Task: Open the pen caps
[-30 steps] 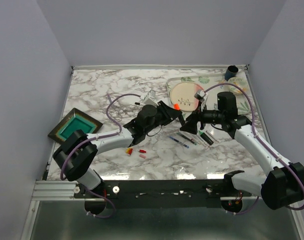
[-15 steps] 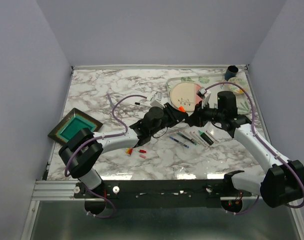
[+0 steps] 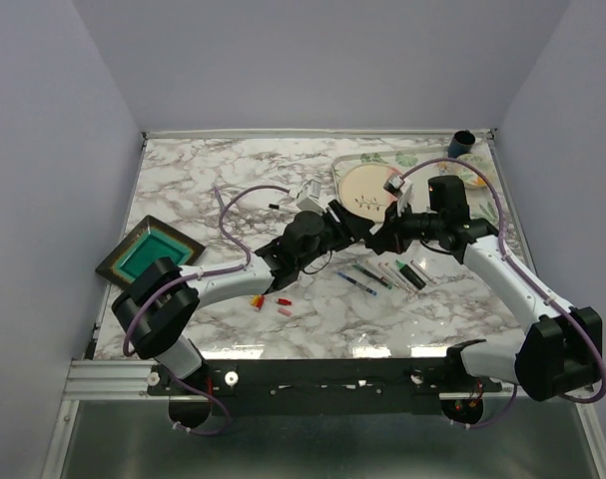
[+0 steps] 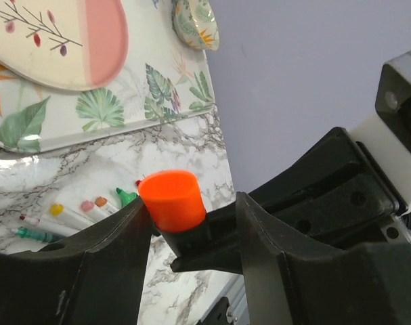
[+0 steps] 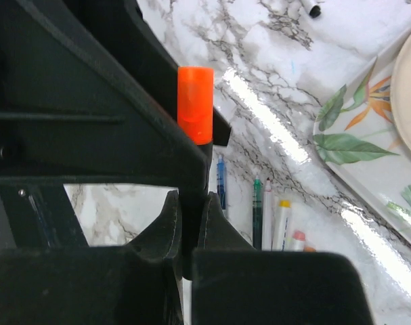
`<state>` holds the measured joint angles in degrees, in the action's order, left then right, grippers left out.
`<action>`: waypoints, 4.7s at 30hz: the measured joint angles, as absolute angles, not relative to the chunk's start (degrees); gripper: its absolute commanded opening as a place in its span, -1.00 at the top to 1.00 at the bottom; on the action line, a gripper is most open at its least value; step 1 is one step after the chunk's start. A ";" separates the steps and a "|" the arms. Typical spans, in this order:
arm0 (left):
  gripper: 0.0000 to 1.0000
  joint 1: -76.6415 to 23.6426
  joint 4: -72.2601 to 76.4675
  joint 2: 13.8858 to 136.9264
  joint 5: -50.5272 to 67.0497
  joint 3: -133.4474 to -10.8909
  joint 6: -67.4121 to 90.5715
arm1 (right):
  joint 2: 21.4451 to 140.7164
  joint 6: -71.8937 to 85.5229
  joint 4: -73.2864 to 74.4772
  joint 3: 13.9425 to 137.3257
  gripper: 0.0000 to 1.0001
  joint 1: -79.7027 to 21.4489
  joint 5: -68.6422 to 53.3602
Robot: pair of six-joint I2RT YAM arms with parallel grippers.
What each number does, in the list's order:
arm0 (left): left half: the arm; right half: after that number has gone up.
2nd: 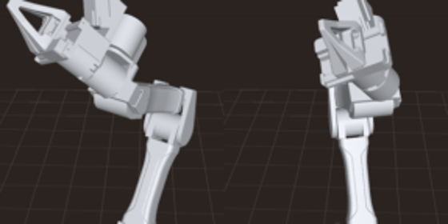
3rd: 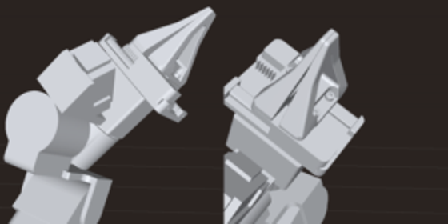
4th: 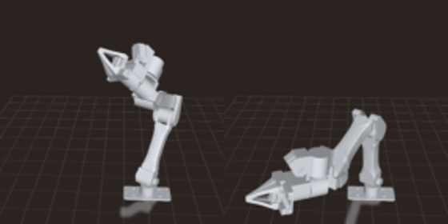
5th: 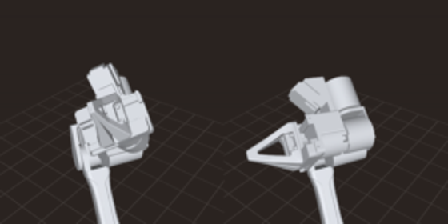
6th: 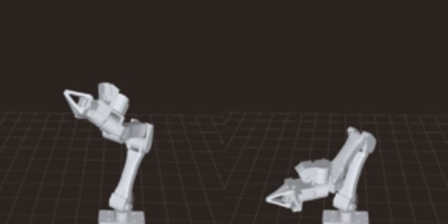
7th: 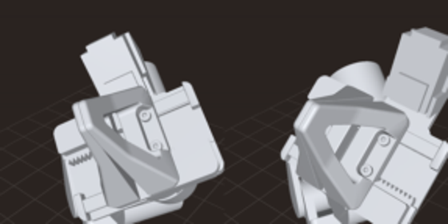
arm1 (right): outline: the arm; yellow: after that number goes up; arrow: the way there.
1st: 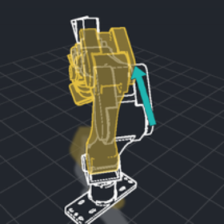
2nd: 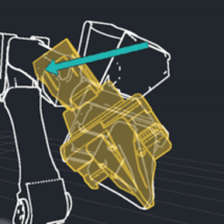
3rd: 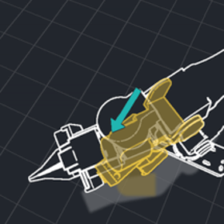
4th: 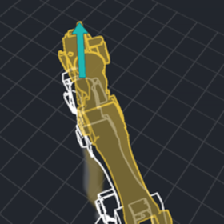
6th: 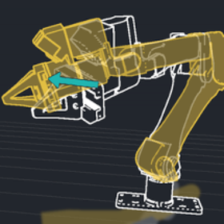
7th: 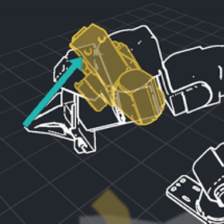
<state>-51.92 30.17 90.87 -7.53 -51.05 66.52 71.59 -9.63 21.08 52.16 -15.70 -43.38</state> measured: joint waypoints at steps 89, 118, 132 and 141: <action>0.40 -39.13 -9.37 78.08 -6.63 -36.01 37.93 | 92.31 -29.87 45.08 58.00 0.22 -11.35 -22.15; -0.51 -21.39 -14.22 75.81 -11.99 -47.24 33.91 | 79.24 -30.55 44.99 58.02 0.15 -11.35 -26.48; 0.00 -6.61 -20.08 104.07 -13.32 -73.08 36.23 | 77.76 -30.59 44.64 58.00 0.16 -11.35 -28.18; 0.05 -6.26 -26.85 116.88 -14.46 -87.22 33.71 | 77.30 -30.98 44.64 58.02 0.16 -11.35 -29.23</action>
<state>-6.26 -26.85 116.88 -14.46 -87.22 33.71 77.30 -30.98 44.64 58.02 -11.35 -29.23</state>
